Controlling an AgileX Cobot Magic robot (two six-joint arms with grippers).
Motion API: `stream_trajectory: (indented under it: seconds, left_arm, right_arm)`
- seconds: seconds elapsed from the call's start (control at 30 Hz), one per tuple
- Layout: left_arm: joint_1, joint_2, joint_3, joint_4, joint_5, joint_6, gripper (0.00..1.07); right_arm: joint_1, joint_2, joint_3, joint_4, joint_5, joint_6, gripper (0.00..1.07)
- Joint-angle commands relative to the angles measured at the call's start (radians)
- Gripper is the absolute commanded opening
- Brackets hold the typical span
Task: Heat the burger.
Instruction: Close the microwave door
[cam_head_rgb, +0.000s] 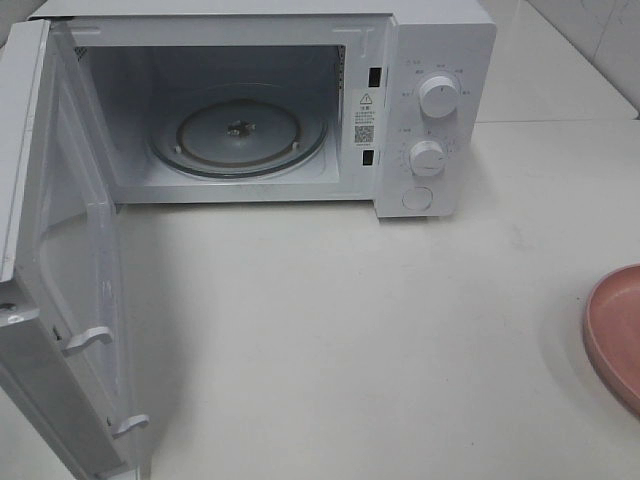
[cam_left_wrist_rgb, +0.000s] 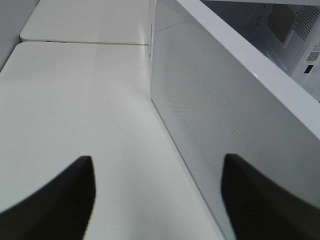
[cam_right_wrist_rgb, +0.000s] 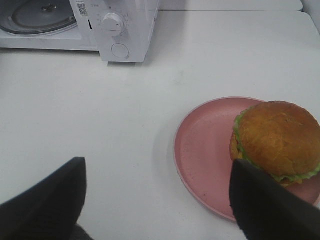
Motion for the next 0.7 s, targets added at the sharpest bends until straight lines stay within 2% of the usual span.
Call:
stream_trajectory:
  seconds: [0.03, 0.07, 0.1, 0.13, 0.2, 0.33, 0.37, 0.4, 0.47, 0.5, 0.53, 0.57, 0.63, 0.7]
  left_arm:
    - [0.005, 0.099, -0.003, -0.01, -0.078, -0.009, 0.23]
    - [0.005, 0.125, -0.003, -0.008, -0.099, -0.009, 0.12]
    - [0.005, 0.125, -0.003, -0.008, -0.099, -0.009, 0.12]
    - [0.005, 0.178, -0.003, -0.01, -0.144, -0.009, 0.0]
    - [0.005, 0.205, -0.001, -0.01, -0.176, -0.009, 0.0]
    - [0.005, 0.317, 0.049, -0.01, -0.398, 0.005, 0.0]
    - [0.005, 0.317, 0.049, -0.01, -0.398, 0.005, 0.0]
    - [0.005, 0.363, 0.084, -0.013, -0.492, 0.005, 0.0]
    - [0.005, 0.386, 0.103, -0.013, -0.545, 0.005, 0.0]
    - [0.005, 0.427, 0.139, -0.013, -0.654, 0.005, 0.0]
    - [0.005, 0.427, 0.139, -0.013, -0.654, 0.005, 0.0]
    - [0.005, 0.47, 0.174, -0.013, -0.755, 0.006, 0.0]
    - [0.005, 0.495, 0.193, -0.013, -0.812, 0.006, 0.0]
    - [0.001, 0.569, 0.237, -0.01, -0.955, 0.006, 0.0]
  right_arm:
    - [-0.003, -0.027, 0.0, -0.001, -0.005, -0.013, 0.76]
    - [-0.003, -0.027, 0.0, -0.001, -0.005, -0.013, 0.76]
    - [-0.003, -0.027, 0.0, -0.001, -0.005, -0.013, 0.76]
    - [-0.003, -0.027, 0.0, -0.001, -0.005, -0.013, 0.76]
    - [-0.003, -0.027, 0.0, -0.001, -0.005, -0.013, 0.76]
    - [-0.003, -0.027, 0.0, -0.001, -0.005, -0.013, 0.76]
    - [-0.003, -0.027, 0.0, -0.001, -0.005, -0.013, 0.76]
    - [-0.003, -0.027, 0.0, -0.001, -0.005, -0.013, 0.76]
    - [-0.003, -0.027, 0.0, -0.001, -0.005, -0.013, 0.76]
    - [-0.003, -0.027, 0.0, -0.001, -0.005, -0.013, 0.76]
    - [-0.003, -0.027, 0.0, -0.001, -0.005, -0.013, 0.76]
    - [-0.003, -0.027, 0.0, -0.001, -0.005, -0.013, 0.76]
    - [-0.003, -0.027, 0.0, -0.001, -0.005, -0.013, 0.76]
    - [-0.003, -0.027, 0.0, -0.001, -0.005, -0.013, 0.76]
